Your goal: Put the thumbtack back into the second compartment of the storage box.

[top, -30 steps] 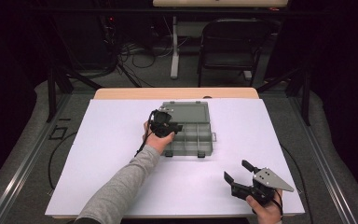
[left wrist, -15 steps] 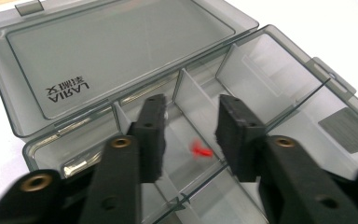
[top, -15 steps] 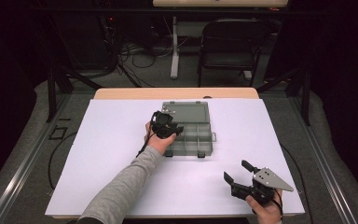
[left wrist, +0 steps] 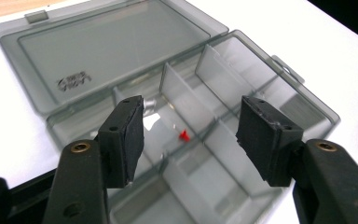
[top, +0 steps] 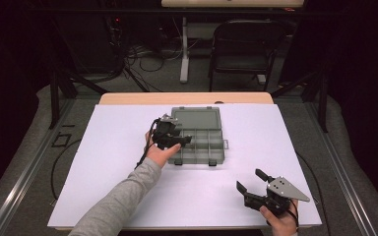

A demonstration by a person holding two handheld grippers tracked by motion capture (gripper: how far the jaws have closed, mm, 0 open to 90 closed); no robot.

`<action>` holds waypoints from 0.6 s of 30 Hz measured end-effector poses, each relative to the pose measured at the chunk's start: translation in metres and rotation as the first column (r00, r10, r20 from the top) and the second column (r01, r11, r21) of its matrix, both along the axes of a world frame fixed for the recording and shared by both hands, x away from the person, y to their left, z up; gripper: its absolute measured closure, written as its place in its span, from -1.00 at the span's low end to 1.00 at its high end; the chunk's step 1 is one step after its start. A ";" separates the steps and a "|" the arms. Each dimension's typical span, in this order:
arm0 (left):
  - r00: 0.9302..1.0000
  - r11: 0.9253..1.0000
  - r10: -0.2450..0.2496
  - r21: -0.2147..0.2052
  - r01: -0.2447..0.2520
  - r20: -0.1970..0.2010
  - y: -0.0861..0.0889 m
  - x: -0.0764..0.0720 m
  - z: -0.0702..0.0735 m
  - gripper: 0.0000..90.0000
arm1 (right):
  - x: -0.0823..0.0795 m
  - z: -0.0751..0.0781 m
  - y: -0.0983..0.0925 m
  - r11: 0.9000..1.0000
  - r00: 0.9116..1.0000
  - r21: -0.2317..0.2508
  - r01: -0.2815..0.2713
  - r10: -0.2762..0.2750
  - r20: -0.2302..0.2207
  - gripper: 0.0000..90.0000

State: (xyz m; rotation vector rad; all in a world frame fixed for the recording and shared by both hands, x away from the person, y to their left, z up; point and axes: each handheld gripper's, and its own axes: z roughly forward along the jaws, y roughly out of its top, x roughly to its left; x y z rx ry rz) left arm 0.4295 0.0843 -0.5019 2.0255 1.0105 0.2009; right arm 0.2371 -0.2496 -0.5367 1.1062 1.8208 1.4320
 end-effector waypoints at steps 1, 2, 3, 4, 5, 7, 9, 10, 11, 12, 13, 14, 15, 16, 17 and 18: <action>1.000 1.000 0.000 -0.006 0.000 0.004 0.004 -0.003 0.000 -0.10 | 0.000 0.000 0.000 1.000 1.000 0.001 0.001 -0.001 0.002 -0.57; 1.000 1.000 0.002 -0.012 -0.002 0.006 0.008 -0.007 0.001 -0.11 | 0.000 0.000 0.000 1.000 1.000 -0.002 0.002 -0.002 -0.001 -0.57; 1.000 1.000 -0.004 -0.011 0.005 0.010 0.013 -0.011 0.001 -0.11 | 0.000 0.000 0.000 1.000 1.000 -0.001 0.002 -0.002 0.000 -0.57; 1.000 1.000 -0.003 -0.017 0.003 0.011 0.017 -0.015 0.001 -0.11 | 0.000 0.000 0.000 1.000 1.000 -0.002 0.002 -0.002 0.000 -0.57; 1.000 1.000 0.000 -0.028 0.001 0.016 0.023 -0.021 0.000 -0.12 | 0.000 0.000 0.000 1.000 1.000 -0.002 0.003 -0.003 -0.001 -0.57; 1.000 0.999 -0.002 -0.037 0.003 0.013 0.033 -0.028 0.000 -0.12 | 0.000 0.000 0.000 1.000 1.000 -0.001 0.003 -0.003 -0.004 -0.57; 1.000 0.999 -0.002 -0.049 0.002 0.003 0.044 -0.036 0.000 -0.14 | 0.000 -0.001 0.000 1.000 1.000 0.000 0.003 -0.003 -0.003 -0.57; 1.000 0.998 0.000 -0.056 0.001 0.010 0.051 -0.042 0.001 -0.15 | 0.000 -0.001 0.001 1.000 1.000 0.000 0.003 -0.003 -0.002 -0.57; 1.000 0.998 -0.004 -0.057 0.005 0.020 0.057 -0.046 0.001 -0.16 | 0.000 -0.001 0.001 1.000 1.000 -0.005 0.003 -0.003 -0.007 -0.57; 1.000 0.998 -0.002 -0.058 0.003 0.023 0.061 -0.050 0.002 -0.17 | 0.000 -0.001 0.001 1.000 1.000 -0.004 0.003 -0.003 -0.007 -0.57; 1.000 0.998 0.001 -0.066 0.001 0.030 0.066 -0.054 0.002 -0.18 | 0.000 -0.001 0.001 1.000 1.000 -0.006 0.002 -0.002 -0.009 -0.57; 0.999 0.997 0.005 -0.071 -0.003 0.036 0.072 -0.060 0.002 -0.18 | 0.000 -0.001 0.001 1.000 1.000 -0.005 0.003 -0.003 -0.009 -0.57; 0.999 0.997 0.007 -0.073 -0.004 0.043 0.077 -0.064 0.002 -0.19 | 0.000 -0.001 0.001 1.000 1.000 -0.002 0.004 -0.004 -0.006 -0.57; 0.999 0.997 0.011 -0.075 -0.008 0.049 0.083 -0.069 0.001 -0.20 | 0.000 -0.001 0.001 1.000 1.000 -0.007 0.005 -0.005 -0.010 -0.57; 0.998 0.997 0.017 -0.077 -0.013 0.056 0.088 -0.074 -0.001 -0.20 | 0.000 -0.001 0.001 1.000 1.000 -0.007 0.006 -0.006 -0.010 -0.57; 0.998 0.997 0.016 -0.072 -0.012 0.065 0.093 -0.078 -0.002 -0.20 | 0.001 -0.002 0.001 1.000 1.000 -0.011 0.007 -0.007 -0.010 -0.57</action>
